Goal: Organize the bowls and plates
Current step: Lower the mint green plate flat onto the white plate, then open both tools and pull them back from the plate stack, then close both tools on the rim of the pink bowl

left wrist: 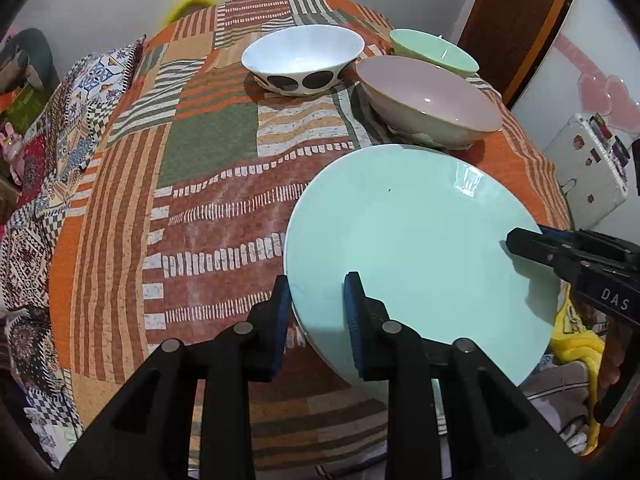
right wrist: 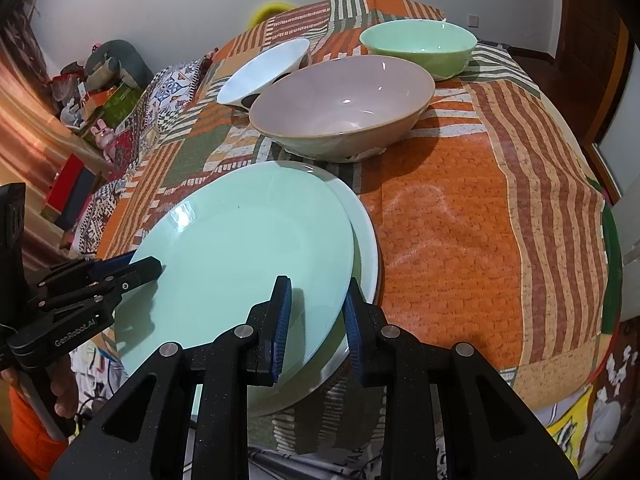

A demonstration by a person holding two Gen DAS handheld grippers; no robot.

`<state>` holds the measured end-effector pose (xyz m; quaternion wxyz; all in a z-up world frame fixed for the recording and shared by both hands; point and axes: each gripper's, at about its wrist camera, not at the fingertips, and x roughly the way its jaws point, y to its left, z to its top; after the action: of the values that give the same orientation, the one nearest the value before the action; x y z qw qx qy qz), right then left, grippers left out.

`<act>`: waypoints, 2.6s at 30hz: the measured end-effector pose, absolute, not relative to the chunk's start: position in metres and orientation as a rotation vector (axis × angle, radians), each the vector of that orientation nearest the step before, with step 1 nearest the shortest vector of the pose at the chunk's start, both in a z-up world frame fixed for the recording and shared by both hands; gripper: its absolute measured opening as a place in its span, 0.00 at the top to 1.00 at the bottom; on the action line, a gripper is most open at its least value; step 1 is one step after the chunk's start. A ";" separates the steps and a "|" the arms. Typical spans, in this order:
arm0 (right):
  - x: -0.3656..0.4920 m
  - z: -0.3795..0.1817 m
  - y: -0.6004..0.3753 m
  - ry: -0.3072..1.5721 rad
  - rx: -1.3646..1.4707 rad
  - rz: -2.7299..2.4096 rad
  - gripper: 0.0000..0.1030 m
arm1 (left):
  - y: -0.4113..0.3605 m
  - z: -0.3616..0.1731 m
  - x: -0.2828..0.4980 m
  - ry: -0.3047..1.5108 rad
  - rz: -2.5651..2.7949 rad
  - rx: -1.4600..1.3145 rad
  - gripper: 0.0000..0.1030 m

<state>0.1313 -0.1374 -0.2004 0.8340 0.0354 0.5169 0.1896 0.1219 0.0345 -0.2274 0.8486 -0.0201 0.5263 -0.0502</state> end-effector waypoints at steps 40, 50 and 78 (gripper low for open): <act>0.140 -0.142 -0.165 0.910 0.083 0.366 0.64 | 0.024 -0.143 0.140 0.885 -0.122 -0.020 0.68; 0.161 -0.125 -0.176 0.830 0.098 0.347 0.58 | 0.006 -0.131 0.177 0.849 -0.136 -0.023 0.46; 0.247 -0.181 -0.188 0.942 0.165 0.316 0.58 | -0.006 -0.216 0.289 1.027 -0.169 -0.080 0.66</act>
<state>0.2470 -0.1877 -0.1811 0.8758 0.0789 0.4514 0.1513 0.2886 -0.0060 -0.2156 0.8669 -0.0382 0.4905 -0.0808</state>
